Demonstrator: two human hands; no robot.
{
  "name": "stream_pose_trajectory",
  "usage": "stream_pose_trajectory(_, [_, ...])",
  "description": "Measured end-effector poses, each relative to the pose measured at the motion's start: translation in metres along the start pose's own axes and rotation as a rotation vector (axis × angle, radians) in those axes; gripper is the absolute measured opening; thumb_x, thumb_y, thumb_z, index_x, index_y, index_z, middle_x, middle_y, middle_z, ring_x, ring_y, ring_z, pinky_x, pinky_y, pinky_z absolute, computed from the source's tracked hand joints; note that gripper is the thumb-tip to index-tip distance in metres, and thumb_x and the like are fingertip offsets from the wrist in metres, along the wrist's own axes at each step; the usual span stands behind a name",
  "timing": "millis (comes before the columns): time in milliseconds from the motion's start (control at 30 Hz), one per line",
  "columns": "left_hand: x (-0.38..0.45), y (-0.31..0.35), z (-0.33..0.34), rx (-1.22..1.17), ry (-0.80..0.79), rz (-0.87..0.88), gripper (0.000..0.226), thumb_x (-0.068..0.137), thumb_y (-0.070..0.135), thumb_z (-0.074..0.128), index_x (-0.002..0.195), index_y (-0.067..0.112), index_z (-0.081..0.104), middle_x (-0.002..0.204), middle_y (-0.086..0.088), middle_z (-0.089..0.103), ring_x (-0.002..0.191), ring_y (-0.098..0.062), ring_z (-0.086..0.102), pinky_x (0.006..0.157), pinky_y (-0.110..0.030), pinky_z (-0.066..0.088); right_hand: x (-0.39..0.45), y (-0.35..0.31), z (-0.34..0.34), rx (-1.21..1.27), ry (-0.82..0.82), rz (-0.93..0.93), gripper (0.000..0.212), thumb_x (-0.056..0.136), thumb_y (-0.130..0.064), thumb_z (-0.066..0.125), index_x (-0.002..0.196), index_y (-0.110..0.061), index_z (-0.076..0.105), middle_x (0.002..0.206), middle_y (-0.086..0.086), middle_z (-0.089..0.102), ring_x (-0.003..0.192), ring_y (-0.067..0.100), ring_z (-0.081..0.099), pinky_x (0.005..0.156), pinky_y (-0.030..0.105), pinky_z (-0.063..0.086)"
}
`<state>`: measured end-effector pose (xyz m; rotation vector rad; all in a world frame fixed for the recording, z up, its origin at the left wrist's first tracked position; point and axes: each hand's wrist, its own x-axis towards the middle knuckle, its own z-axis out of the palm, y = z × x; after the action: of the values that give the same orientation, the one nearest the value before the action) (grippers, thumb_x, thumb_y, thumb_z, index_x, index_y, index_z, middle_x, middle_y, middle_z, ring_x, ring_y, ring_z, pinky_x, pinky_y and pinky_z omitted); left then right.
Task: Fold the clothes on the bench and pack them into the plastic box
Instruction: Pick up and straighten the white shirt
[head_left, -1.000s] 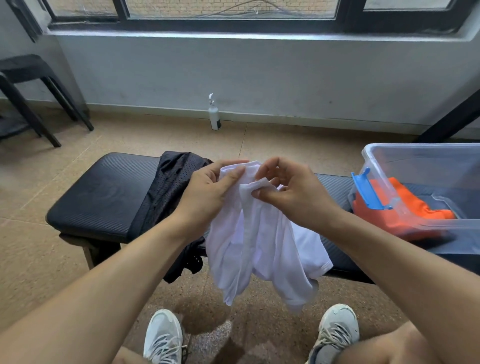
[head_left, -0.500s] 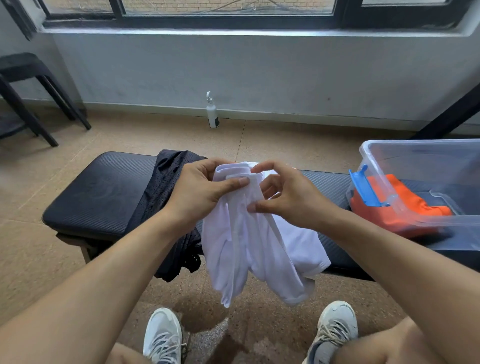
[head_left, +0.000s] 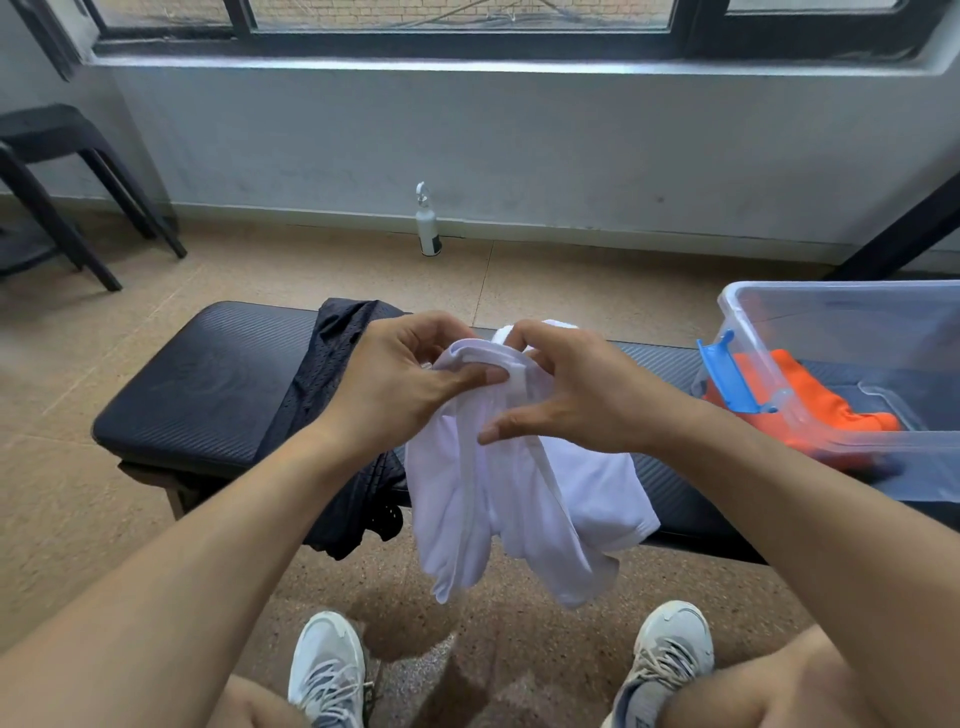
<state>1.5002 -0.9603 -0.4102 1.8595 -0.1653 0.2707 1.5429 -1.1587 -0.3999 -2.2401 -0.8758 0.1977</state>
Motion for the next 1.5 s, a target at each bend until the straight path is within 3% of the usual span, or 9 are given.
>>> stream_pose_trajectory(100, [-0.001, 0.003, -0.002, -0.040, -0.048, -0.035, 0.037, 0.067, 0.026, 0.086, 0.090, -0.001, 0.075, 0.086, -0.024, 0.075, 0.083, -0.047, 0.070, 0.075, -0.055, 0.058, 0.000, -0.010, 0.000, 0.009, -0.009, 0.028, 0.050, 0.065, -0.058, 0.085, 0.093, -0.023, 0.063, 0.075, -0.003, 0.069, 0.066, 0.013, 0.059, 0.061, 0.032, 0.048])
stream_pose_trajectory(300, [0.003, 0.004, 0.000, -0.175, 0.030, -0.171, 0.039, 0.069, 0.040, 0.082, 0.092, 0.011, 0.069, 0.082, -0.006, 0.071, 0.077, -0.017, 0.068, 0.074, -0.035, 0.057, -0.005, -0.018, -0.002, 0.289, -0.186, 0.167, 0.024, 0.087, -0.036, 0.076, 0.087, -0.012, 0.071, 0.070, -0.003, 0.066, 0.060, 0.007, 0.060, 0.054, 0.022, 0.045])
stream_pose_trajectory(433, [-0.001, -0.002, -0.011, -0.127, -0.339, -0.375, 0.076, 0.072, 0.069, 0.073, 0.117, 0.008, 0.066, 0.114, -0.010, 0.075, 0.105, -0.034, 0.071, 0.093, -0.047, 0.056, -0.002, -0.016, -0.003, 0.680, 0.119, 0.171, 0.014, 0.093, -0.019, 0.070, 0.095, -0.005, 0.072, 0.077, 0.001, 0.071, 0.066, 0.010, 0.066, 0.058, 0.024, 0.052])
stream_pose_trajectory(633, [-0.011, -0.009, -0.031, 0.298, -0.709, -0.481, 0.033, 0.075, 0.016, 0.087, 0.104, 0.019, 0.073, 0.101, 0.002, 0.079, 0.096, -0.019, 0.075, 0.083, -0.036, 0.060, 0.008, 0.000, -0.023, 0.831, 0.498, 0.153, 0.004, 0.095, -0.014, 0.068, 0.095, -0.013, 0.072, 0.084, 0.002, 0.069, 0.077, 0.015, 0.064, 0.070, 0.031, 0.055])
stream_pose_trajectory(833, [0.003, -0.026, -0.073, 0.515, -0.337, -0.566, 0.027, 0.065, 0.030, 0.079, 0.086, 0.016, 0.070, 0.079, -0.005, 0.073, 0.074, -0.021, 0.069, 0.063, -0.035, 0.054, 0.000, 0.020, -0.020, 0.660, 0.632, 0.154, 0.024, 0.092, -0.028, 0.068, 0.078, -0.010, 0.063, 0.076, 0.002, 0.054, 0.073, 0.016, 0.047, 0.069, 0.036, 0.040])
stream_pose_trajectory(1000, [-0.008, -0.025, -0.102, 0.350, -0.224, -0.621, 0.018, 0.073, 0.015, 0.087, 0.087, 0.019, 0.076, 0.073, 0.000, 0.074, 0.066, -0.019, 0.066, 0.059, -0.029, 0.048, -0.005, 0.003, -0.016, 0.604, 0.379, 0.092, 0.016, 0.096, -0.004, 0.064, 0.093, -0.018, 0.072, 0.083, -0.009, 0.069, 0.078, 0.005, 0.061, 0.074, 0.028, 0.048])
stream_pose_trajectory(1100, [-0.017, -0.030, -0.118, 0.413, 0.141, -0.585, 0.018, 0.075, 0.010, 0.068, 0.066, 0.013, 0.052, 0.054, -0.001, 0.049, 0.055, -0.019, 0.038, 0.054, -0.027, 0.028, -0.019, -0.036, 0.000, 0.449, -0.049, -0.064, 0.019, 0.096, 0.000, 0.063, 0.106, -0.014, 0.071, 0.096, -0.008, 0.074, 0.088, 0.002, 0.067, 0.078, 0.024, 0.053])
stream_pose_trajectory(1233, [-0.031, -0.021, -0.121, 0.126, 0.408, -0.416, 0.008, 0.062, 0.015, 0.053, 0.060, 0.019, 0.047, 0.071, -0.013, 0.063, 0.067, -0.021, 0.050, 0.065, -0.037, 0.040, -0.044, -0.082, 0.038, 0.312, -0.359, -0.310, 0.029, 0.099, -0.004, 0.060, 0.127, -0.009, 0.065, 0.122, 0.002, 0.071, 0.115, 0.015, 0.065, 0.098, 0.041, 0.051])
stream_pose_trajectory(1500, [-0.050, -0.011, -0.136, -0.053, -0.266, -0.604, 0.019, 0.068, -0.002, 0.063, 0.082, -0.009, 0.053, 0.069, -0.010, 0.050, 0.064, -0.022, 0.040, 0.060, -0.033, 0.031, -0.038, -0.085, -0.010, 1.208, -0.322, -0.059, 0.016, 0.079, -0.002, 0.068, 0.092, -0.008, 0.076, 0.087, 0.009, 0.074, 0.073, 0.020, 0.072, 0.070, 0.032, 0.062])
